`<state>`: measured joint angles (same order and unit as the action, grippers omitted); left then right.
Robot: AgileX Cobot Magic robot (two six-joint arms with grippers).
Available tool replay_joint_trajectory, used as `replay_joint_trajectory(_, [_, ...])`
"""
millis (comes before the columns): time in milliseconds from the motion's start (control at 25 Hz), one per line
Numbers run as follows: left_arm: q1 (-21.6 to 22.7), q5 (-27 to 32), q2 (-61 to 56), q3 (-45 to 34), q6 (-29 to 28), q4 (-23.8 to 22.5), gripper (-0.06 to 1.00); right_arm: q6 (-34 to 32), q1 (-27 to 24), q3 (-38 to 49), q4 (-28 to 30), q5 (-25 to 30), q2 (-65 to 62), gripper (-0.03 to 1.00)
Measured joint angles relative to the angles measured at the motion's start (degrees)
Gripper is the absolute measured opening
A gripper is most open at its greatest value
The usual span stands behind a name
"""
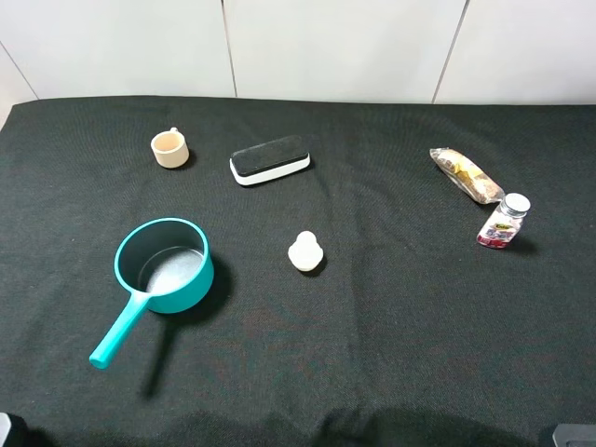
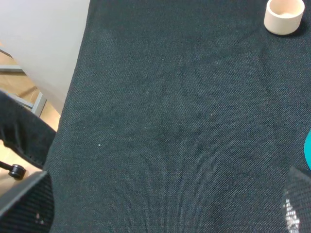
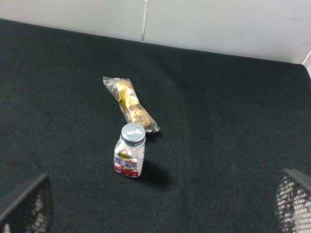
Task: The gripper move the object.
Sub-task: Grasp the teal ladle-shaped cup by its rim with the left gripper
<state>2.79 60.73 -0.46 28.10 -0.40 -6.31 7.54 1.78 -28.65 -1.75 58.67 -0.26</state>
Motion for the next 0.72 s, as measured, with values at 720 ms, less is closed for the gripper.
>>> replay_joint_trajectory(720, [0.00, -0.12, 17.72, 2.94, 0.00, 0.05, 0.99, 0.00, 0.00, 0.00, 0.00, 0.00, 0.00, 0.69])
